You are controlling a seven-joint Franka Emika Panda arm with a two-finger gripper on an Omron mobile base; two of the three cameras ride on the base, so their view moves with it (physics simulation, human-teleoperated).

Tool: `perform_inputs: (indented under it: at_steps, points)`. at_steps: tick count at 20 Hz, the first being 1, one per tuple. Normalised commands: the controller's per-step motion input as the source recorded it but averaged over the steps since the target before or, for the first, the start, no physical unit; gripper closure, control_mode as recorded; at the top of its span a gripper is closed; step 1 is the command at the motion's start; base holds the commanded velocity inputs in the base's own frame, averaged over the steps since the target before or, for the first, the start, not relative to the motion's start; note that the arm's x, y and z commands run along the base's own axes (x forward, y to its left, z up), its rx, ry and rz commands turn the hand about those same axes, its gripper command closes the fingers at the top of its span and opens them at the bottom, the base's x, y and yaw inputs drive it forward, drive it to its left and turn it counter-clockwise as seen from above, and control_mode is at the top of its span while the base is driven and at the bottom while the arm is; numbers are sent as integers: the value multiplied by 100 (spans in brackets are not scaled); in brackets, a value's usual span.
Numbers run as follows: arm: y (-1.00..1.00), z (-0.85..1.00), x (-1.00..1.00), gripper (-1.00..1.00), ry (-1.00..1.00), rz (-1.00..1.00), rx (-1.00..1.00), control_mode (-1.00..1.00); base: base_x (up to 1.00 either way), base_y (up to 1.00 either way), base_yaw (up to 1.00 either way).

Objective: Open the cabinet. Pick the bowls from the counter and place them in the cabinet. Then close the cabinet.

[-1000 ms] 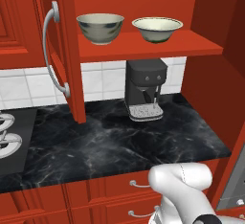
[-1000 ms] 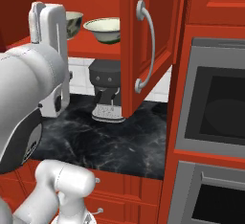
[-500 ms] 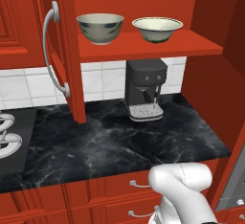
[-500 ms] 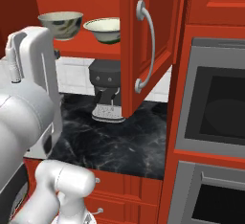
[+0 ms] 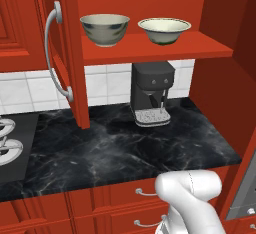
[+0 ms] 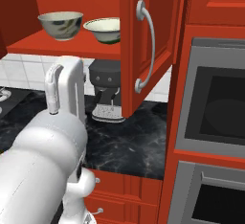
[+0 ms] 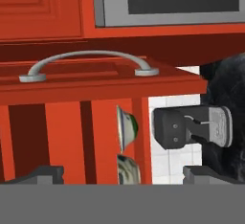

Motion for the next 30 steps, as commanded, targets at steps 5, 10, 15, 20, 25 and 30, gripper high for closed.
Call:
perform_inputs:
  at_steps: [5, 10, 15, 20, 25, 30]
  points:
    - [-39, -12, 3, -100, 0, 2, 0, -100, 0, 0, 0]
    - [-10, -5, 18, -100, -1, 4, 0, -100, 0, 0, 0]
    - [-15, -6, 21, -100, -5, 8, 5, -100, 0, 0, 0]
    - [-24, -10, 16, -100, -5, 8, 8, -100, 0, 0, 0]
    - [-11, -13, 25, -100, -3, 7, 6, -100, 0, 0, 0]
    - [-1, -9, 40, -100, -1, 5, 1, -100, 0, 0, 0]
